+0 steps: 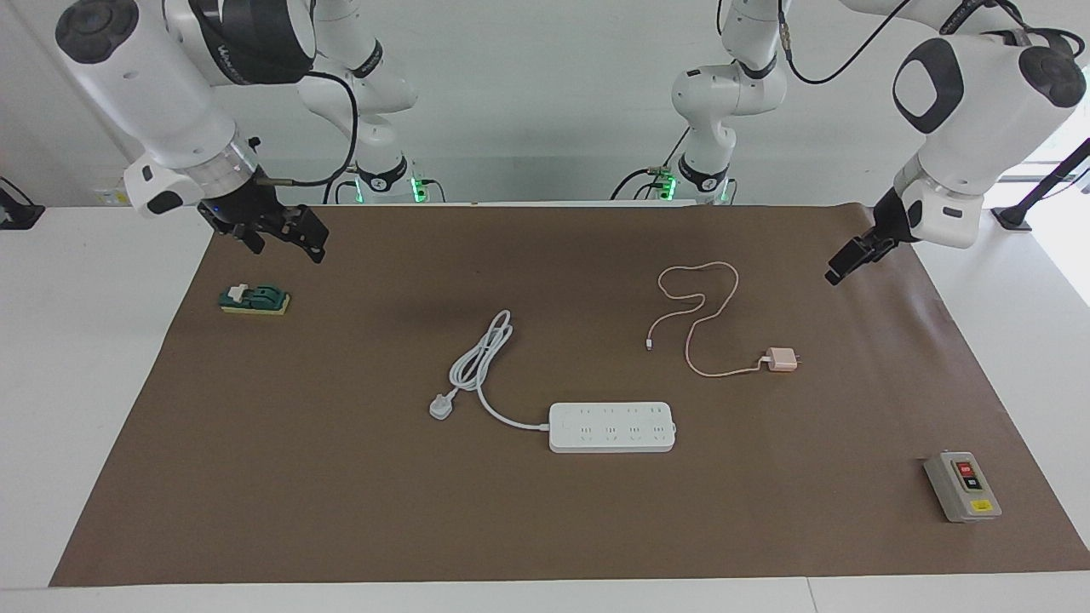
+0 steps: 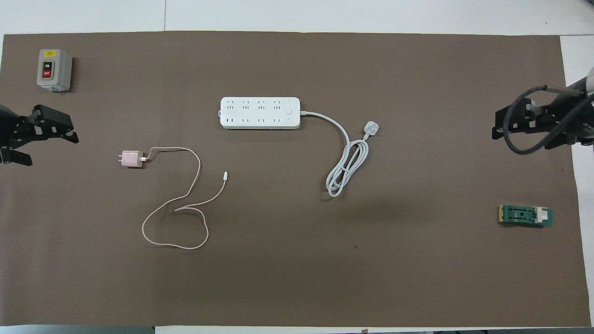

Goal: Unplug charger and place it aside

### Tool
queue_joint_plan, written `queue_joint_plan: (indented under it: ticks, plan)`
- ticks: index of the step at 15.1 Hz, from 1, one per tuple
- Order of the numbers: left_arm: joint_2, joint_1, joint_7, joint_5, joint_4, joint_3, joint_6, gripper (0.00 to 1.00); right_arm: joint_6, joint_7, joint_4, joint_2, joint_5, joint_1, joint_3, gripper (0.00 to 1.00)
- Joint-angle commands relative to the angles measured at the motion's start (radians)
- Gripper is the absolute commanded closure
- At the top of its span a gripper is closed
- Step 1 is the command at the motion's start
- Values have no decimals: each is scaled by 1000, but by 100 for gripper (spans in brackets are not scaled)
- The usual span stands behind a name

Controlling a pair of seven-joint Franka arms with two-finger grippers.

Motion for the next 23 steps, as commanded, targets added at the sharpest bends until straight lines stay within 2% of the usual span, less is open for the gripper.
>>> queue_joint_plan:
  ticks: [1,3,5,11,14,17,23]
  plan:
    - [-41,-43,143,21,2,19,-92,0,72,-153,-167,-127,-28,-37,11,0]
    - [-40,-62,149,19,11,23,-120,0,113,-231,-193,-136,-28,-66,11,0]
    - [-72,-77,149,19,0,32,-134,0,123,-271,-193,-136,-31,-70,11,0]
    - [-63,-69,200,19,12,-11,-137,0,136,-202,-192,-133,-32,-68,11,0]
    - [-11,-65,240,26,78,-6,-147,0,124,-202,-212,-139,-57,-71,11,0]
    - [-17,-60,267,23,78,-12,-171,0,130,-201,-213,-141,-123,-70,11,0]
    - [-18,-65,303,21,54,-17,-143,0,171,-201,-213,-138,-109,-73,11,0]
